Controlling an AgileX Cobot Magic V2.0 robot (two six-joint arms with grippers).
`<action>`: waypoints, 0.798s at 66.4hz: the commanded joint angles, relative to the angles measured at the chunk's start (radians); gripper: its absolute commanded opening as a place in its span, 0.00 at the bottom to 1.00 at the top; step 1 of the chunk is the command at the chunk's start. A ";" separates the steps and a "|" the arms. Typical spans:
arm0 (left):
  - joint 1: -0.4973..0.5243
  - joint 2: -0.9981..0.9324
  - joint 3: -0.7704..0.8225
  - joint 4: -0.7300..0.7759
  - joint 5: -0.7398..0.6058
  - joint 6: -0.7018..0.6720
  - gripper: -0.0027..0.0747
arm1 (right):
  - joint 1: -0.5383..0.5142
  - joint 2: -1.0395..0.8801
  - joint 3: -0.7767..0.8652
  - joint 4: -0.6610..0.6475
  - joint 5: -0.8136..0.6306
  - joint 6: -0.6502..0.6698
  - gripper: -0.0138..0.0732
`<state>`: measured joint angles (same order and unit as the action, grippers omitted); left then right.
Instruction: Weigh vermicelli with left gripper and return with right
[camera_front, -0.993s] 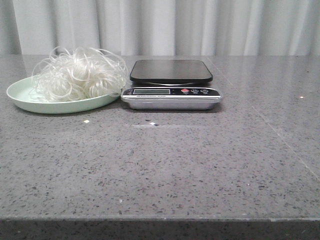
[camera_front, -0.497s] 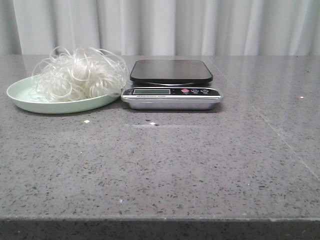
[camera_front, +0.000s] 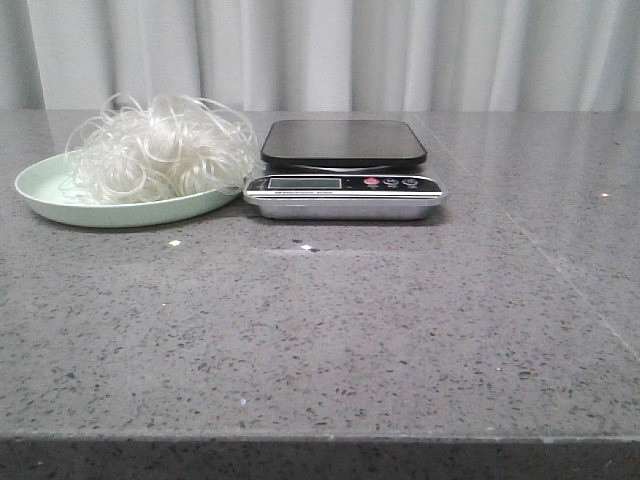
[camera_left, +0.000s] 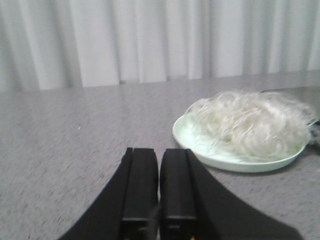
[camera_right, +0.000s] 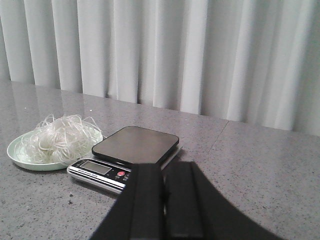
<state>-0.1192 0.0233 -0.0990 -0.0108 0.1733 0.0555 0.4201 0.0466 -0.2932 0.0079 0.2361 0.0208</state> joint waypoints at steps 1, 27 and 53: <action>0.049 -0.042 0.040 0.003 -0.122 -0.010 0.20 | -0.008 0.013 -0.026 -0.008 -0.087 -0.005 0.34; 0.098 -0.050 0.108 0.001 -0.206 -0.083 0.20 | -0.008 0.013 -0.026 -0.008 -0.079 -0.005 0.34; 0.098 -0.050 0.108 0.001 -0.206 -0.083 0.20 | -0.008 0.013 -0.026 -0.008 -0.078 -0.005 0.34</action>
<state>-0.0223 -0.0044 0.0033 -0.0108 0.0488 -0.0150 0.4201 0.0466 -0.2911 0.0079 0.2342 0.0208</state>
